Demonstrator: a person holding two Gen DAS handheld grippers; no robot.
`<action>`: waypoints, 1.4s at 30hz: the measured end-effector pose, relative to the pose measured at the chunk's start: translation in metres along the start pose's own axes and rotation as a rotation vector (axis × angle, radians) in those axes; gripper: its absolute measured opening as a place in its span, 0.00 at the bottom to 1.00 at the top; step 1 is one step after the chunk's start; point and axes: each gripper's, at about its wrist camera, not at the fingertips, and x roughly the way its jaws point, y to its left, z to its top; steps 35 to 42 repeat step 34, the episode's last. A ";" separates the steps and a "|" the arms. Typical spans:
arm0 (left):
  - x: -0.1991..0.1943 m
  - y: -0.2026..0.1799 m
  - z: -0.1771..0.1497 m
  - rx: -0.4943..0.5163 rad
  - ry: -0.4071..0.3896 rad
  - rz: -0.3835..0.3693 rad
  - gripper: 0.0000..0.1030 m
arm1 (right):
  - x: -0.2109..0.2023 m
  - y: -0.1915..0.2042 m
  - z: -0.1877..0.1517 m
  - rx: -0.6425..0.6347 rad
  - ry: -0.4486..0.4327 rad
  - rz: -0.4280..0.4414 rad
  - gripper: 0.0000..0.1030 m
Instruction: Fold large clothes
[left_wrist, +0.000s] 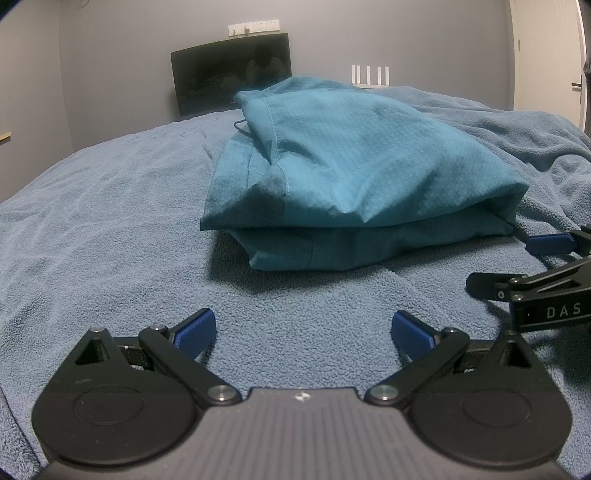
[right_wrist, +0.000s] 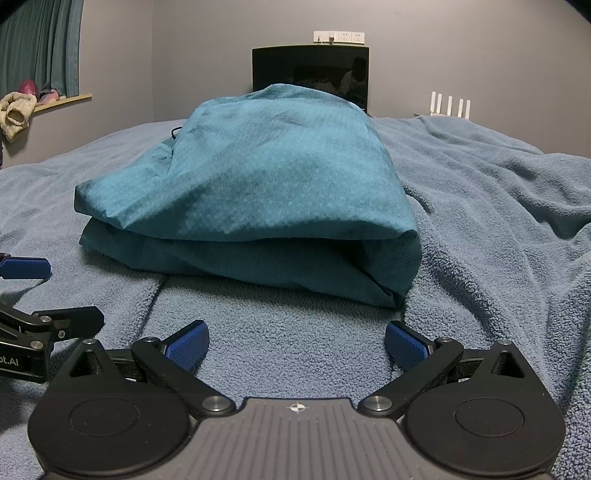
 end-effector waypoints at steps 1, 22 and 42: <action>0.000 0.000 0.000 0.000 0.000 0.000 0.99 | 0.000 0.000 0.000 0.000 0.000 0.000 1.00; 0.000 0.000 0.000 0.002 -0.002 0.000 0.99 | 0.002 0.000 -0.002 -0.001 0.006 0.001 1.00; 0.001 0.001 -0.002 0.009 0.003 -0.017 0.99 | 0.002 -0.001 -0.002 -0.001 0.009 0.002 1.00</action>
